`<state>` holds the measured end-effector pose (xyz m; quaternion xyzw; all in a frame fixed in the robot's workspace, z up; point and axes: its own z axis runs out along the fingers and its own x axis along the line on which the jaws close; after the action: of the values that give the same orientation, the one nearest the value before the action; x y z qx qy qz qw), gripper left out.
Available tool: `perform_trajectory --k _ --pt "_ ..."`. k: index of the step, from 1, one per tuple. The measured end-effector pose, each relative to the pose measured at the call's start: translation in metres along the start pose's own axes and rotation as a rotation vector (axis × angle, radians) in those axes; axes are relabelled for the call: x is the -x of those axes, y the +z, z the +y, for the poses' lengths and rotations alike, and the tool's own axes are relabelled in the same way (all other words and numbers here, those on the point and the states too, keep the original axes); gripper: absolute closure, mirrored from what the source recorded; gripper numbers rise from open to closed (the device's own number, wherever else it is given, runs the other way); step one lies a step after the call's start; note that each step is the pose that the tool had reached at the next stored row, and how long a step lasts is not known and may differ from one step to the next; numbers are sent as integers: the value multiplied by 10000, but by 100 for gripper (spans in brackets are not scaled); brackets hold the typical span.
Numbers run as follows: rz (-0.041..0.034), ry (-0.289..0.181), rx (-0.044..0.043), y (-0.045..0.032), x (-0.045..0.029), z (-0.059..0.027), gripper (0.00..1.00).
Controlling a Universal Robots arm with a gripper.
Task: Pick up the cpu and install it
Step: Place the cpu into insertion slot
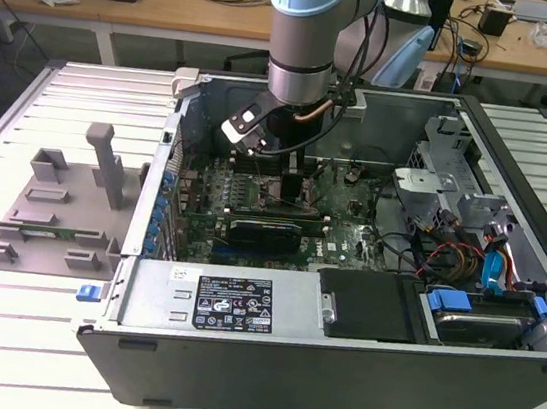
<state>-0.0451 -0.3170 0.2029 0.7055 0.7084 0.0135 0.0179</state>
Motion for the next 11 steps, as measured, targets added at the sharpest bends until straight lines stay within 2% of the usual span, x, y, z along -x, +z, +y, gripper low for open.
perform_trajectory --k 3,7,11 --pt "-4 0 -3 -6 1 0 38" --pt "-1 0 -1 -83 1 4 38" --pt "-2 0 -1 -85 1 4 38"
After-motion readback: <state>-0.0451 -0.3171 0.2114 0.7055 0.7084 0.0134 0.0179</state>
